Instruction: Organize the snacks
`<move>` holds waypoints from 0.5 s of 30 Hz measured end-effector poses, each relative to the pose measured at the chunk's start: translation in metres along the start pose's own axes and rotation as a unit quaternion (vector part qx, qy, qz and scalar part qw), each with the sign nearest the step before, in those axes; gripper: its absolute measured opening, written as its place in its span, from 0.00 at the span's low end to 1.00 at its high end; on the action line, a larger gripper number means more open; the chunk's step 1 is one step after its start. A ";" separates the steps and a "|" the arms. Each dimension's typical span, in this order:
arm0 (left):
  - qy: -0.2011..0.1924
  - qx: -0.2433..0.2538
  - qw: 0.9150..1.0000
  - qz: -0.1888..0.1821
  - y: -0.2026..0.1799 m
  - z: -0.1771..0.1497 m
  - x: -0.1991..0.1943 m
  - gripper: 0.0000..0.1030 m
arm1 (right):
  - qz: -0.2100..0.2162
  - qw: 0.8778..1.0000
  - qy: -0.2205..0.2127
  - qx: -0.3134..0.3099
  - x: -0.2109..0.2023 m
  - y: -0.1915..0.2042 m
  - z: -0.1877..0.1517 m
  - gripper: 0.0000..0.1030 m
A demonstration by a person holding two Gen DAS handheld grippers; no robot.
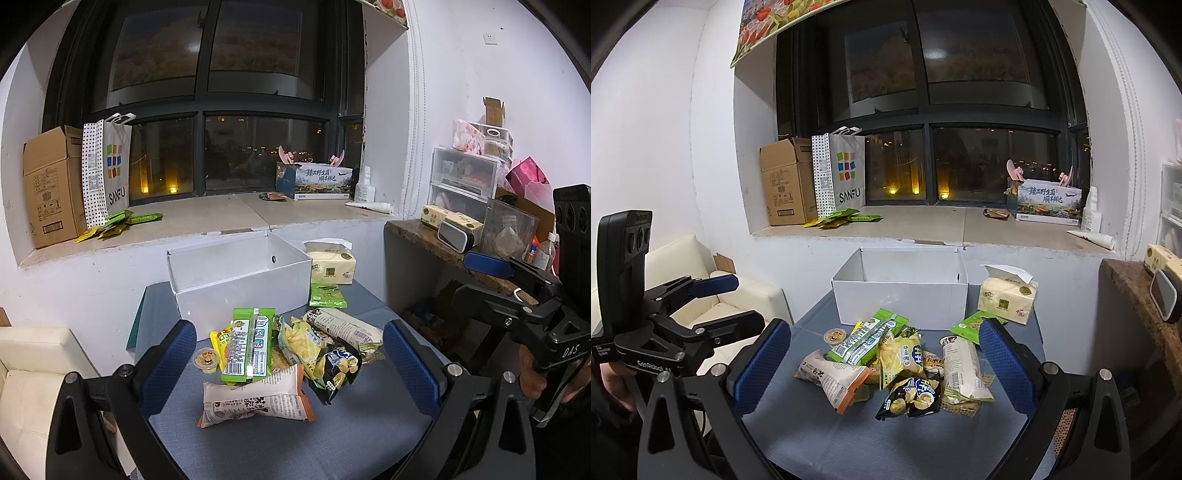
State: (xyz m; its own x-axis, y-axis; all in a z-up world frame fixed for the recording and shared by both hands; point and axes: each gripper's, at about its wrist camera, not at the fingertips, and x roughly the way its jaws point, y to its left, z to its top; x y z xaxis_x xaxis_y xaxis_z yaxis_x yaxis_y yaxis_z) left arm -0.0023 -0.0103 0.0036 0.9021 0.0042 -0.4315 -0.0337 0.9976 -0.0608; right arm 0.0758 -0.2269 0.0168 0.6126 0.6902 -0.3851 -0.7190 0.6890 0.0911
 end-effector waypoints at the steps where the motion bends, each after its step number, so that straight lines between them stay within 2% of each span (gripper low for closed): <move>1: 0.001 0.000 1.000 -0.001 0.000 0.000 0.000 1.00 | 0.000 1.000 0.000 0.000 0.000 0.000 0.000 1.00; 15: 0.001 0.001 1.000 0.000 0.000 0.000 0.000 1.00 | 0.000 1.000 0.002 0.001 -0.001 0.000 -0.001 1.00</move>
State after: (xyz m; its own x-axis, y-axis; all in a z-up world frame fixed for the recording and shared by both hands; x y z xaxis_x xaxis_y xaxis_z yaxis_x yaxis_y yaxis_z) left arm -0.0026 -0.0100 0.0035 0.9014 0.0037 -0.4331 -0.0328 0.9977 -0.0596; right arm 0.0744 -0.2277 0.0162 0.6112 0.6895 -0.3885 -0.7184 0.6893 0.0931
